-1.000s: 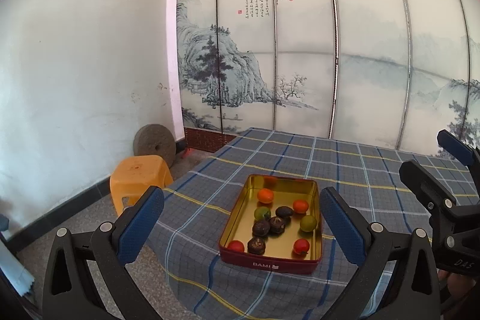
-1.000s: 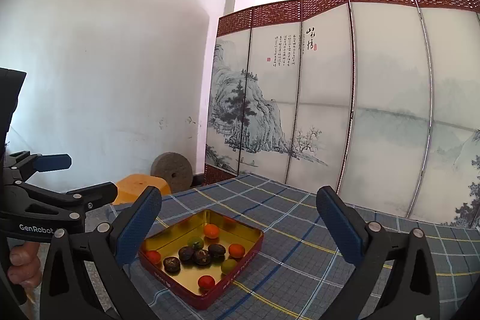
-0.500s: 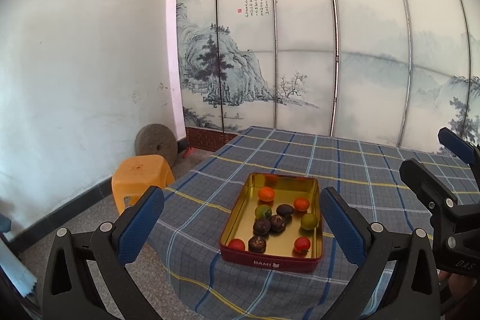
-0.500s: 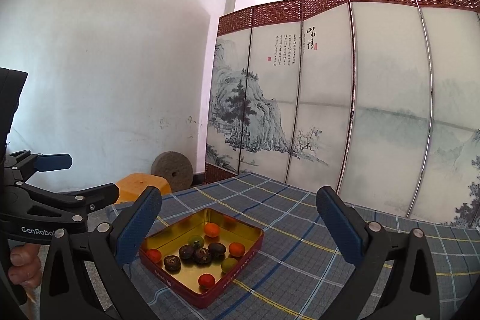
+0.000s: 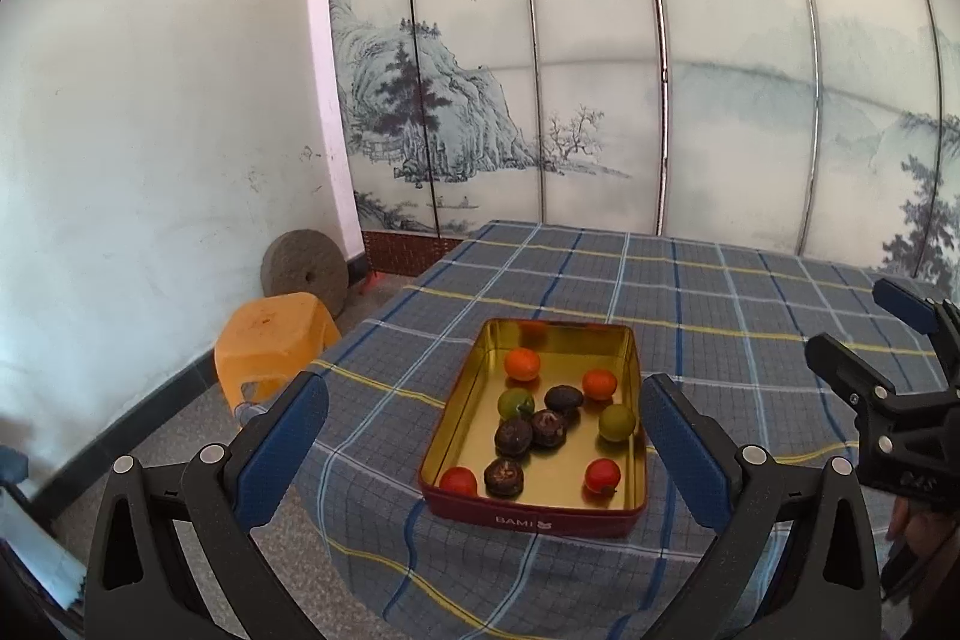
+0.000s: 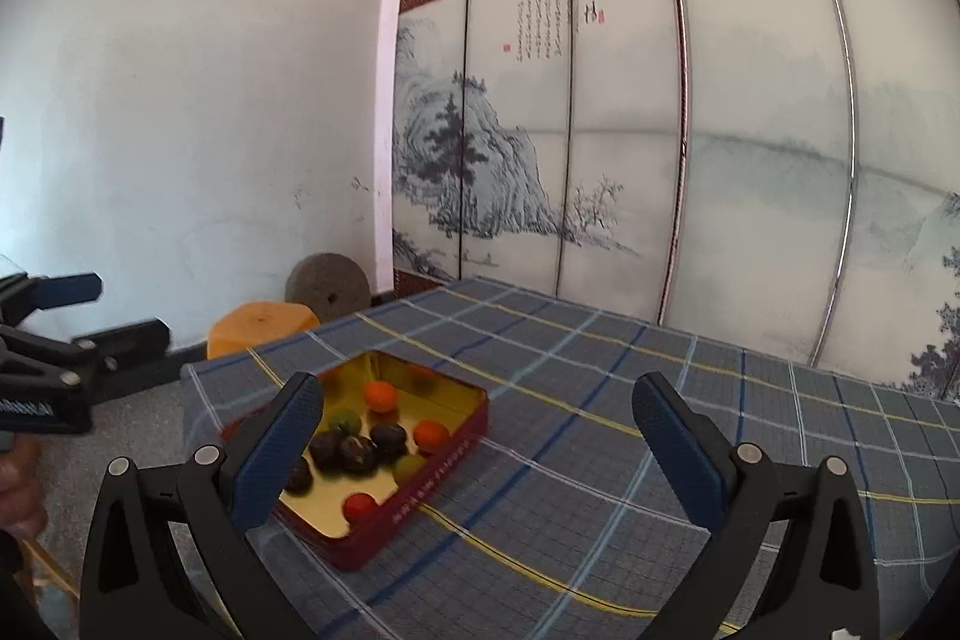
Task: Organize fruits
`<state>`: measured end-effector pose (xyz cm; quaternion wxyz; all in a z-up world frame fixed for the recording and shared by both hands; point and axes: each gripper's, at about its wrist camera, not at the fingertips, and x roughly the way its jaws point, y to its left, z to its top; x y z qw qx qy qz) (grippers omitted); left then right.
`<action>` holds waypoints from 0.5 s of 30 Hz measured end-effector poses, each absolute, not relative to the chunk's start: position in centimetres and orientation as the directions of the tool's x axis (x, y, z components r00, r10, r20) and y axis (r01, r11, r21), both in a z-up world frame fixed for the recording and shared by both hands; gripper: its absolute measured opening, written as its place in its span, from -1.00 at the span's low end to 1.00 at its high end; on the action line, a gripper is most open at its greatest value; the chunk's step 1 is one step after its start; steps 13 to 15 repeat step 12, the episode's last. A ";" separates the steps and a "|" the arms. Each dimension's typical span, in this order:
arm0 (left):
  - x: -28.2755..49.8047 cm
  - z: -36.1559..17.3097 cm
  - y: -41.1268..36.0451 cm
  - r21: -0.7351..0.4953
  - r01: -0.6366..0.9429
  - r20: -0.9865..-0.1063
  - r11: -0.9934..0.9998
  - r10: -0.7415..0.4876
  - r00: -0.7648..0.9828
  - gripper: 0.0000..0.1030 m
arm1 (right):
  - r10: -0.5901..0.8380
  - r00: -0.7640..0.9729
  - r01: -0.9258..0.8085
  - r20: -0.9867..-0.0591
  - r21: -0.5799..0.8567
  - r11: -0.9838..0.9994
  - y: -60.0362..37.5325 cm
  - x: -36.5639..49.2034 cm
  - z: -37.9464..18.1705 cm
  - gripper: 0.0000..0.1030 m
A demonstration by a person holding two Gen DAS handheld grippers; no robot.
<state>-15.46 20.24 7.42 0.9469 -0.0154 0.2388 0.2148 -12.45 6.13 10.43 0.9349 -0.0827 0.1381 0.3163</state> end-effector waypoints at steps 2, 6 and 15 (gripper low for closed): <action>-14.3 7.2 20.1 0.098 -0.416 -0.470 0.904 0.411 0.781 1.00 | 0.515 0.768 -0.585 -0.381 -0.090 0.806 5.1 -9.5 8.7 0.99; -12.6 7.0 19.9 0.124 -0.416 -0.480 0.901 0.422 0.769 1.00 | 0.364 0.754 -0.509 -0.546 -0.135 0.850 1.9 -2.6 4.7 0.99; -10.0 6.9 20.5 0.125 -0.417 -0.517 0.900 0.418 0.747 1.00 | 0.172 0.662 -0.400 -0.729 -0.151 0.904 -4.3 6.1 -1.3 0.99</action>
